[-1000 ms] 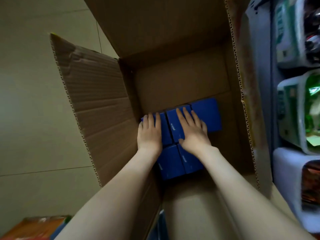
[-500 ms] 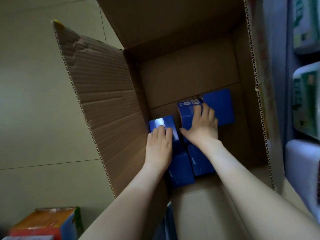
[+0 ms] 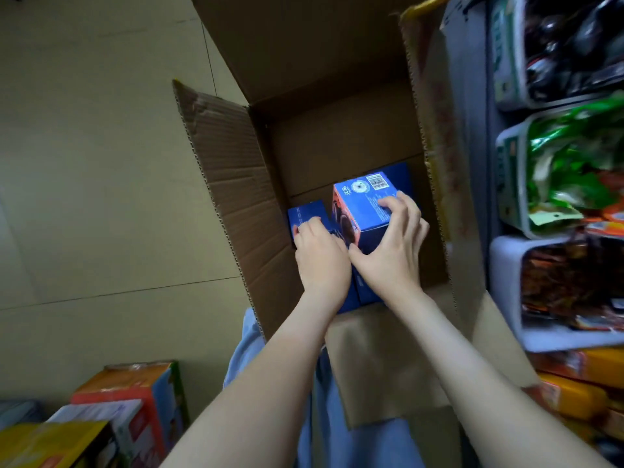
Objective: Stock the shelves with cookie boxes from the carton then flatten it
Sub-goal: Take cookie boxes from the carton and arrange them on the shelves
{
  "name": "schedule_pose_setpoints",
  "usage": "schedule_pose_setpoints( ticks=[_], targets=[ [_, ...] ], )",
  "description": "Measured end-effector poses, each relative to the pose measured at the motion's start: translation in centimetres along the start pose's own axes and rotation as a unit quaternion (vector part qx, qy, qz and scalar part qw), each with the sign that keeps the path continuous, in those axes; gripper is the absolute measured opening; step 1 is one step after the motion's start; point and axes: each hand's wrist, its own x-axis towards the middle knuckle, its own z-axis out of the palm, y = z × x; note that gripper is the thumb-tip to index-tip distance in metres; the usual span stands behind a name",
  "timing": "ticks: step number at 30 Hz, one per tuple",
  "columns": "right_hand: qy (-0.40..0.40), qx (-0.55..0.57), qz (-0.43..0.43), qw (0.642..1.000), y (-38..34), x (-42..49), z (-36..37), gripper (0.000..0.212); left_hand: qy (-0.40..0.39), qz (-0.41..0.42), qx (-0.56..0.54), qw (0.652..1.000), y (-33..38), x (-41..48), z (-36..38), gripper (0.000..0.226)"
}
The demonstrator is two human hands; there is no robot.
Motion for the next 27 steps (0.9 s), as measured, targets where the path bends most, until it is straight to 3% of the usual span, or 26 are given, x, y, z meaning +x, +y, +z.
schedule_pose_setpoints(
  ticks=[4,6,7,9,11,13,15,17,18,21,25,27],
  targets=[
    [0.046,0.082,0.002,0.996,-6.4,-1.4,-8.5,0.075,0.022,-0.051,-0.137,0.989,4.7,-4.5,-7.0,0.041],
    [0.077,0.135,0.003,0.988,-9.8,-2.5,-13.1,0.079,0.018,-0.152,-0.245,0.957,6.8,-7.0,-10.8,0.044],
    [0.091,0.165,0.010,0.982,-11.6,-3.0,-15.5,0.081,-0.002,-0.219,-0.321,0.921,8.1,-8.5,-13.0,0.045],
    [0.126,0.225,0.019,0.966,-14.9,-4.3,-20.1,0.085,-0.118,-0.305,-0.498,0.803,11.0,-11.8,-17.2,0.048],
    [0.152,0.299,0.040,0.941,-18.0,-5.6,-24.5,0.089,-0.220,-0.285,-0.627,0.691,13.5,-15.3,-20.6,0.054],
    [0.164,0.363,0.063,0.915,-20.6,-6.9,-28.5,0.096,-0.270,-0.218,-0.684,0.642,16.3,-18.5,-23.9,0.060],
    [0.184,0.410,0.064,0.891,-22.9,-8.4,-32.3,0.100,-0.299,-0.147,-0.711,0.619,19.0,-21.2,-26.9,0.068],
    [0.215,0.440,0.052,0.870,-24.8,-9.7,-36.0,0.095,-0.320,-0.080,-0.695,0.639,21.3,-23.8,-29.9,0.073],
    [0.222,0.445,0.055,0.866,-25.6,-10.4,-37.7,0.094,-0.327,-0.045,-0.669,0.666,22.4,-25.1,-31.1,0.073],
    [0.196,0.445,0.066,0.871,-27.6,-12.5,-42.8,0.089,-0.340,0.009,-0.613,0.713,25.1,-28.6,-34.5,0.078],
    [0.158,0.453,0.050,0.876,-29.4,-16.1,-49.8,0.044,-0.316,0.087,-0.571,0.753,28.4,-30.9,-39.1,0.072],
    [0.178,0.421,0.043,0.888,-30.1,-17.9,-53.2,0.029,-0.325,0.151,-0.528,0.770,29.9,-32.0,-41.1,0.053]
  ],
)
